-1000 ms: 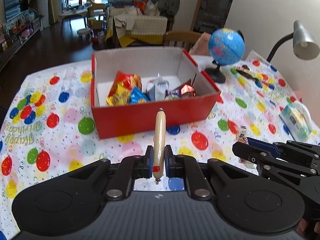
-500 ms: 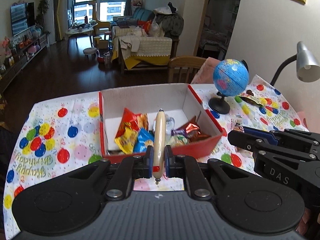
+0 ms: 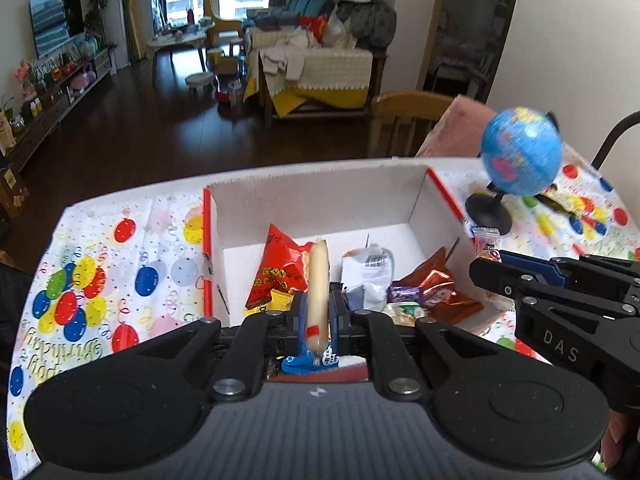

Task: Organize snacks
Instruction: 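Carry the sausage stick and candy packet over the red box and lower them, then open both grippers to release the items into the red box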

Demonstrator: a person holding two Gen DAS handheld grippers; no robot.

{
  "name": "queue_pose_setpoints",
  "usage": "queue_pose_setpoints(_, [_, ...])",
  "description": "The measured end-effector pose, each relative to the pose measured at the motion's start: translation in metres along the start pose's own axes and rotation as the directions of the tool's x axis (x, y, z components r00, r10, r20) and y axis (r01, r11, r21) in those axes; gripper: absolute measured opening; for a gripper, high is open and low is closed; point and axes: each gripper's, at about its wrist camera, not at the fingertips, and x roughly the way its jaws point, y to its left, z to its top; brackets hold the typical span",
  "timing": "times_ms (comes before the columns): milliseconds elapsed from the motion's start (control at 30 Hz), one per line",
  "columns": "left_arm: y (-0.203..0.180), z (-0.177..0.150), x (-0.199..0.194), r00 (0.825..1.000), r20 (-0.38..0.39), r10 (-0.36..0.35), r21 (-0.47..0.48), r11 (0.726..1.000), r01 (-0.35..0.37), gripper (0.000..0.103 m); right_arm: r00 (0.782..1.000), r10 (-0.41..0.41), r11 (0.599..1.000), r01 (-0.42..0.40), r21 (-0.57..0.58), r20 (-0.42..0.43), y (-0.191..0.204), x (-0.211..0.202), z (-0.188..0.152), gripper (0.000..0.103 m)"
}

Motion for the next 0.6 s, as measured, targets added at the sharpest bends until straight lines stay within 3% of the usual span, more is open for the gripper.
queue_pose_setpoints(300, [0.002, -0.006, 0.057, 0.995, -0.102, 0.011, 0.000, 1.000, -0.011, 0.011, 0.992, 0.011, 1.000, -0.010, 0.012, -0.128, -0.018, 0.061, -0.017, 0.015])
queue_pose_setpoints(600, [0.003, -0.014, 0.076, 0.989, -0.147, 0.022, 0.001, 1.000, -0.022, 0.011, 0.985, 0.025, 0.999, -0.021, 0.025, -0.173, -0.019, 0.076, -0.028, 0.023])
